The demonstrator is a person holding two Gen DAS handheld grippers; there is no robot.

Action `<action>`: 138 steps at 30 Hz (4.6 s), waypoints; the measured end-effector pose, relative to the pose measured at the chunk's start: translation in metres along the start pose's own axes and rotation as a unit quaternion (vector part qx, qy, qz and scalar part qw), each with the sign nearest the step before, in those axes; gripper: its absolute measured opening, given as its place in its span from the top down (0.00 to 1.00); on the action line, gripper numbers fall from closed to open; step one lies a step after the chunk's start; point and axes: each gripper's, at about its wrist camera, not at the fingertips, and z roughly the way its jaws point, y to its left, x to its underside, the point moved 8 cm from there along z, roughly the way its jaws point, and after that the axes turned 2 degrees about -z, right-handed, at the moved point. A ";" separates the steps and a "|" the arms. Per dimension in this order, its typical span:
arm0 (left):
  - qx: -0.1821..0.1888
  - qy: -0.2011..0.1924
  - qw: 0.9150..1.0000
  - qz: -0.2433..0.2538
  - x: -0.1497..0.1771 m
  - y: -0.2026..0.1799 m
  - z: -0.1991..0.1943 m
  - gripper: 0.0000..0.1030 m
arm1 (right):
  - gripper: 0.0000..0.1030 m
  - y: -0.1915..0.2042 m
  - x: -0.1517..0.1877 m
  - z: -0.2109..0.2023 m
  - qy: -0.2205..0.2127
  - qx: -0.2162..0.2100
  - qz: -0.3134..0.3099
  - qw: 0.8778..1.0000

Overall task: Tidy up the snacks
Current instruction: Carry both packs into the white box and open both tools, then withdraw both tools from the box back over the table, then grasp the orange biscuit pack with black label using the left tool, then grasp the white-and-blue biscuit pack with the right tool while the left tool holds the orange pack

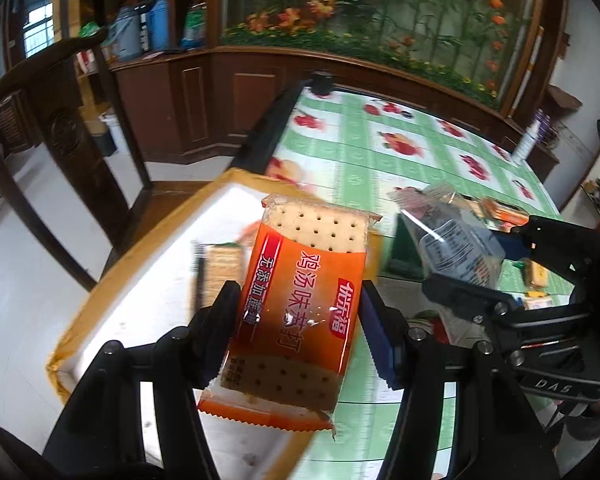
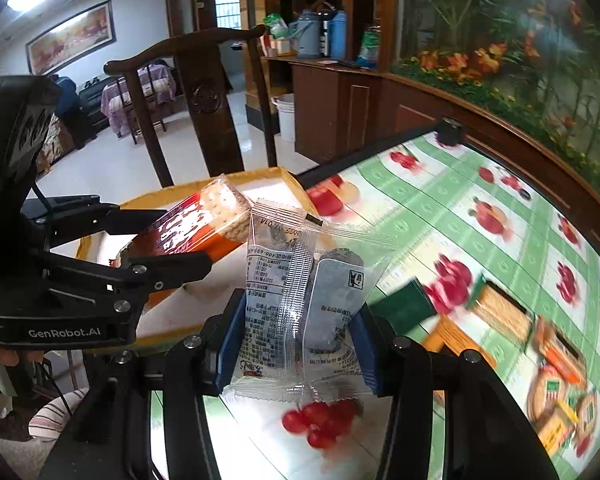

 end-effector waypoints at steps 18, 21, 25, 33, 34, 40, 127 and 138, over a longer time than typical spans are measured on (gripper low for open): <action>-0.066 0.043 0.996 -0.047 0.021 0.083 0.034 0.41 | 0.52 0.043 -0.019 0.091 0.071 -0.029 -0.030 0.997; -0.067 0.051 0.995 -0.050 0.024 0.085 0.036 0.40 | 0.51 0.048 -0.012 0.097 0.081 -0.031 -0.034 0.996; -0.078 0.064 0.993 -0.063 0.026 0.087 0.040 0.39 | 0.48 0.052 -0.010 0.093 0.081 -0.034 -0.030 0.996; -0.080 0.057 0.990 -0.102 0.025 0.098 0.033 0.20 | 0.40 0.048 -0.012 0.084 0.063 -0.056 0.013 0.996; -0.087 0.054 0.990 -0.097 0.025 0.097 0.032 0.19 | 0.39 0.048 -0.011 0.081 0.062 -0.053 0.011 0.997; -0.100 0.037 0.992 -0.067 0.024 0.081 0.026 0.18 | 0.39 0.045 -0.008 0.062 0.039 -0.050 0.015 0.998; 0.234 0.133 0.741 0.616 0.026 -0.285 0.160 0.07 | 0.29 -0.223 0.211 -0.087 0.054 0.099 0.261 0.959; 0.245 0.149 0.732 0.618 0.019 -0.276 0.159 0.07 | 0.27 -0.222 0.215 -0.086 0.055 0.089 0.261 0.960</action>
